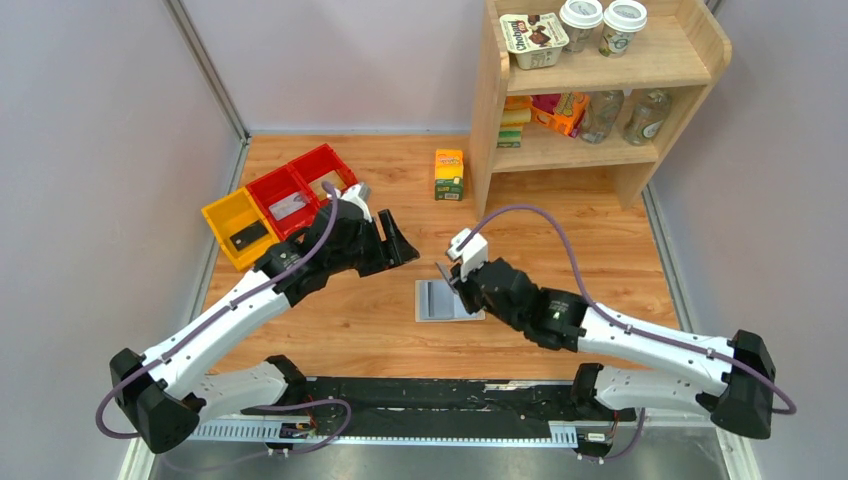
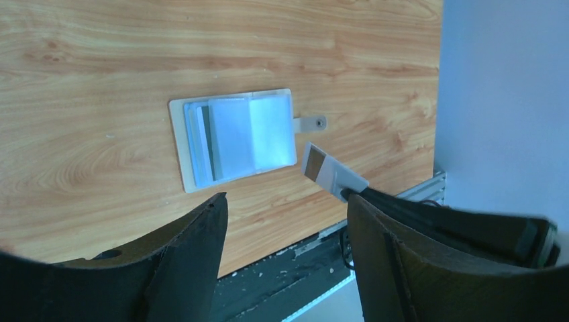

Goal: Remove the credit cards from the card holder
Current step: Place the credit card in the storage box.

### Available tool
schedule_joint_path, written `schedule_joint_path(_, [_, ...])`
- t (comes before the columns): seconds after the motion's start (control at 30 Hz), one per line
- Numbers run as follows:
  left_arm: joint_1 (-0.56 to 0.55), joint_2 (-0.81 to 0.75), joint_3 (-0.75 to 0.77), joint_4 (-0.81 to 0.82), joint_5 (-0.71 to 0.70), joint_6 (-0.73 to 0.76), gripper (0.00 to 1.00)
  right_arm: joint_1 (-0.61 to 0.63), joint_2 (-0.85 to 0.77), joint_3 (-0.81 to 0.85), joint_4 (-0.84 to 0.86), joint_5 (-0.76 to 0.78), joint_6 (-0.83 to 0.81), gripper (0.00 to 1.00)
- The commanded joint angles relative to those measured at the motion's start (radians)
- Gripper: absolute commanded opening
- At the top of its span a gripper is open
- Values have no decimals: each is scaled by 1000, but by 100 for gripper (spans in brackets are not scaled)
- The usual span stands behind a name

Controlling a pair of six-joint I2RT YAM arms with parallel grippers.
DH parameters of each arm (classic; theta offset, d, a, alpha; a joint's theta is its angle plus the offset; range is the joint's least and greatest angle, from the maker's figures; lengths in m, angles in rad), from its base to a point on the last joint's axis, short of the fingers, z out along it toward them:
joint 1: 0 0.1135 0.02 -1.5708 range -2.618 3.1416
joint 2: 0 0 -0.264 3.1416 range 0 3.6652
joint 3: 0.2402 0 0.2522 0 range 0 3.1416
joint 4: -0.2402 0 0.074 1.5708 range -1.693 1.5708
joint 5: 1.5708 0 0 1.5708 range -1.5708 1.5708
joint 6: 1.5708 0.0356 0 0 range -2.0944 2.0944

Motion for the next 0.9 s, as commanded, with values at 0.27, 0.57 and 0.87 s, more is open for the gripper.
schedule_joint_path(0.27, [3, 10, -14, 17, 122, -143, 74, 345, 146, -21, 376, 541, -388, 0])
schedule_joint_path(0.57, [3, 1, -58, 30, 99, -177, 70, 417, 217, -19, 471, 605, -479, 0])
schedule_joint_path(0.87, [3, 21, -96, 90, 121, -180, 24, 434, 252, -29, 510, 621, -507, 0])
